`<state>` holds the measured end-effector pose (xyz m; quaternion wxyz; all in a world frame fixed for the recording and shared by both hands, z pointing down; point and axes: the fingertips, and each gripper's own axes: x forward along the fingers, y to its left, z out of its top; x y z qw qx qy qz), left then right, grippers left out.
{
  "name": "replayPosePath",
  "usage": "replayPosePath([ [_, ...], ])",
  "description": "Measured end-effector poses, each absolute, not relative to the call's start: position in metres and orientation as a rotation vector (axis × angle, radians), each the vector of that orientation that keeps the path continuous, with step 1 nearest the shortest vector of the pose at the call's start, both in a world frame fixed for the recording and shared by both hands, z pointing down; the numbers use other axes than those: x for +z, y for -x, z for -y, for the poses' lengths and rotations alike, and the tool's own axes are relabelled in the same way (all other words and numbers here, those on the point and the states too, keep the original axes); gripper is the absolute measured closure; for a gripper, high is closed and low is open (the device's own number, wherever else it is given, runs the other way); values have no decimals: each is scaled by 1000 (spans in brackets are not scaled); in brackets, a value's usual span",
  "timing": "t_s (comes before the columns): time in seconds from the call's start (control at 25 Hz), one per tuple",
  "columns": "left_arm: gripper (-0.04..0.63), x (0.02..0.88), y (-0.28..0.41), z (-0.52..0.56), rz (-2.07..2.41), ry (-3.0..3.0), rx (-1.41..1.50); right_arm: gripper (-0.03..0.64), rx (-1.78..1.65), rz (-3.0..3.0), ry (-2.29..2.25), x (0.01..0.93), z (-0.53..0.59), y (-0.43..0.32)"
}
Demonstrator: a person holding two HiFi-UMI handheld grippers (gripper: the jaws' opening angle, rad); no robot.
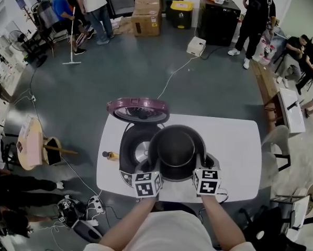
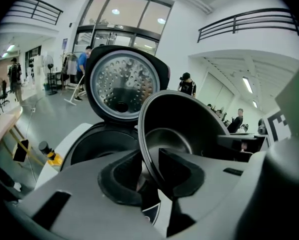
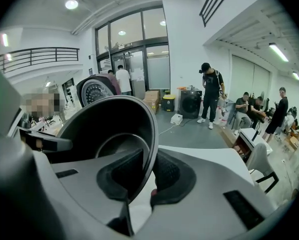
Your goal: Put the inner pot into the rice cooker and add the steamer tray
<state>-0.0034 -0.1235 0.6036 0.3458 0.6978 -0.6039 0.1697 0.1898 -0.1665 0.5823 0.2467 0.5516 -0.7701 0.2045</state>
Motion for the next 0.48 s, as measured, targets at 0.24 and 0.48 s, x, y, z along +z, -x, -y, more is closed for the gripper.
replayPosePath([
  [0.24, 476, 596, 43, 108, 1612, -1778, 428, 546, 566, 2130, -1459, 579, 156, -149],
  [0.48, 478, 599, 84, 95, 1657, -1723, 419, 546, 561, 2157, -1411, 583, 152, -107],
])
